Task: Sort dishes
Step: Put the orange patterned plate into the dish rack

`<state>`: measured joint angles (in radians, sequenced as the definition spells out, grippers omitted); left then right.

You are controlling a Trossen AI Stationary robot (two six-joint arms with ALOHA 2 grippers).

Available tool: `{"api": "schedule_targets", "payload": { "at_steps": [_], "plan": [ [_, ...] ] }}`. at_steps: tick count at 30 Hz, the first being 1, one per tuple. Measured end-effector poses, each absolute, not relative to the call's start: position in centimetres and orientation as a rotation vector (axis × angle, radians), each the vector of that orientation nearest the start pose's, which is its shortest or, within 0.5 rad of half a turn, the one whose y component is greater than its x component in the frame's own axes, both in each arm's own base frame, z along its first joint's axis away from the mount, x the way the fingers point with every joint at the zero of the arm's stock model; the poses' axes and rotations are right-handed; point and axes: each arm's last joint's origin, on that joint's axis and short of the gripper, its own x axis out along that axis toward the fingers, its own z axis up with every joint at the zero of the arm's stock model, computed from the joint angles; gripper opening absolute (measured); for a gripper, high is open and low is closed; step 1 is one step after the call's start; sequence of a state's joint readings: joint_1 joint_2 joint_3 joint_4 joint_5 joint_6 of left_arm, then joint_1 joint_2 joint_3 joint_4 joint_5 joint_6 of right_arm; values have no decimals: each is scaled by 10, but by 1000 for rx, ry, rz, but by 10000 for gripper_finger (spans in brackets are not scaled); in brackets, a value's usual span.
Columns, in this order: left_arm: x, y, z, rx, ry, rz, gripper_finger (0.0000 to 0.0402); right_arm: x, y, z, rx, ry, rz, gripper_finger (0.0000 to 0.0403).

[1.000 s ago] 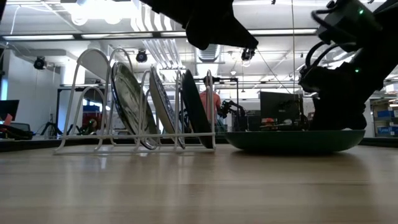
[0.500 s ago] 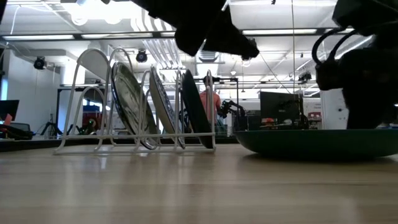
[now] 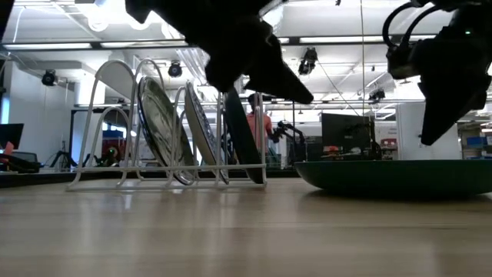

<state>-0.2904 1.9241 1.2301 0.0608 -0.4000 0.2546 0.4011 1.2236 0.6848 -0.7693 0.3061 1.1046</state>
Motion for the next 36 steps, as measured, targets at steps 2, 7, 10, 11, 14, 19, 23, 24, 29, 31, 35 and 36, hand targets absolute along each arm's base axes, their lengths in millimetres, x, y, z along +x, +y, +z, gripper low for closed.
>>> {"api": "schedule_targets", "payload": {
  "at_steps": [2, 7, 10, 11, 14, 19, 23, 24, 29, 31, 35, 36],
  "plan": [
    [404, -106, 172, 471, 627, 30, 0, 181, 66, 186, 495, 1097, -625, 0],
    [421, -108, 153, 495, 628, 32, 0, 176, 63, 185, 498, 1128, -695, 0],
    [434, -108, 154, 505, 618, 38, 0, 173, 62, 185, 501, 1141, -723, 1],
    [438, -108, 153, 506, 623, 40, 0, 173, 62, 185, 499, 1144, -727, 5],
    [450, -104, 148, 521, 679, 44, 0, 172, 61, 185, 496, 1149, -733, 23],
    [463, -102, 134, 543, 771, 35, 0, 171, 59, 183, 501, 1147, -759, 71],
    [468, -103, 128, 545, 780, 39, 0, 171, 57, 181, 501, 1136, -786, 114],
    [469, -103, 127, 542, 782, 41, 0, 170, 57, 179, 502, 1132, -794, 124],
    [468, -101, 126, 536, 792, 43, 0, 167, 55, 173, 517, 1128, -821, 171],
    [468, -100, 125, 529, 801, 46, 0, 167, 55, 169, 534, 1115, -819, 186],
    [465, -98, 121, 516, 823, 54, 0, 170, 56, 163, 571, 1075, -784, 208],
    [465, -98, 121, 516, 824, 54, 0, 170, 57, 162, 574, 1075, -782, 212]
  ]
}}
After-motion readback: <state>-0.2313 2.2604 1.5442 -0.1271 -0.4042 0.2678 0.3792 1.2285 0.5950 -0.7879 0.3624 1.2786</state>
